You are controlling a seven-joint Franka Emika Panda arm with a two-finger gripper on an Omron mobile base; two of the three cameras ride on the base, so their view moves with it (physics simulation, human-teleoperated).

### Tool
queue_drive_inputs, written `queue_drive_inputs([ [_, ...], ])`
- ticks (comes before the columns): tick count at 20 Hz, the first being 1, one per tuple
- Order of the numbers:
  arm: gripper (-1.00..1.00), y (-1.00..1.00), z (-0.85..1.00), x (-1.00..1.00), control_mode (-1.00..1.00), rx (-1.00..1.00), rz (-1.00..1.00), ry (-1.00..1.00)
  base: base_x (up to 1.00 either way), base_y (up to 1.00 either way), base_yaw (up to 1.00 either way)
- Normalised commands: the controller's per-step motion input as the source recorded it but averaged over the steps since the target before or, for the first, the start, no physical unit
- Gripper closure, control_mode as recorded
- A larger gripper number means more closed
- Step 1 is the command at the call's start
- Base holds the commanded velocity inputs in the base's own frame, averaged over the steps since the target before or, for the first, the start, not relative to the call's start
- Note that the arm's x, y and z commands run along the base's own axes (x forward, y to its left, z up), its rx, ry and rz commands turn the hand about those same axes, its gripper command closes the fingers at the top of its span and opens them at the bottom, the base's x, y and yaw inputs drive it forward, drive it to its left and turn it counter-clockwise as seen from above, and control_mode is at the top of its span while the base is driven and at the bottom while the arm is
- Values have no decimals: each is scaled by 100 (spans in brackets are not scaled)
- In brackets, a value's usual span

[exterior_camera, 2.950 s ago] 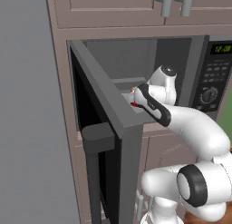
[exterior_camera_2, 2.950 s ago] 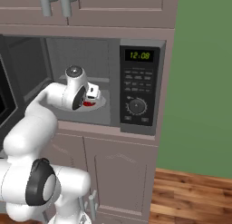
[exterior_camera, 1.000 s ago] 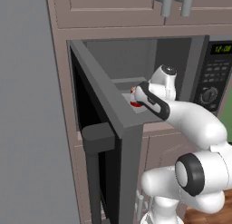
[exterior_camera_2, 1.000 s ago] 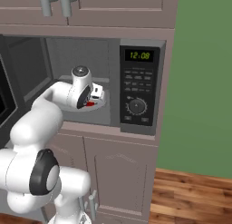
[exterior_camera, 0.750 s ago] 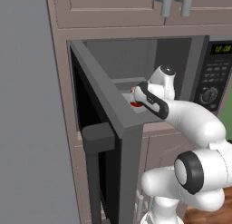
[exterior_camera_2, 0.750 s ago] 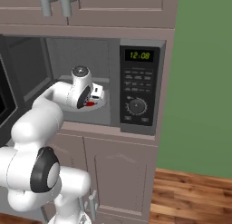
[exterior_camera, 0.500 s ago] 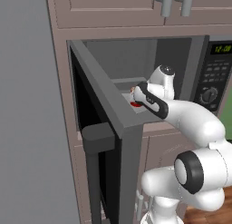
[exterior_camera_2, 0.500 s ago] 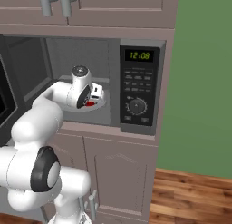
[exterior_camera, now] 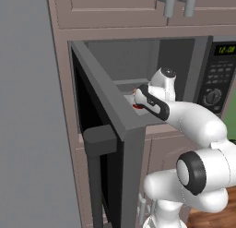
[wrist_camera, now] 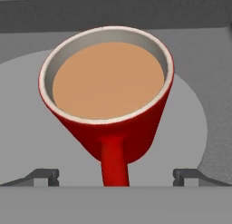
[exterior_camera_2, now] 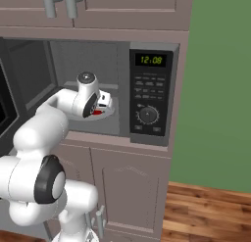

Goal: Pick the cup of tea, navigate to the dining table, and place it on the saucer.

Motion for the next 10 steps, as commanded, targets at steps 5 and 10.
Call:
queue_drive_inputs([
  [5,-100,0,-2,3,-100,0,0,0,0,0,0],
  [10,-100,0,0,0,-100,0,0,0,0,0,0],
])
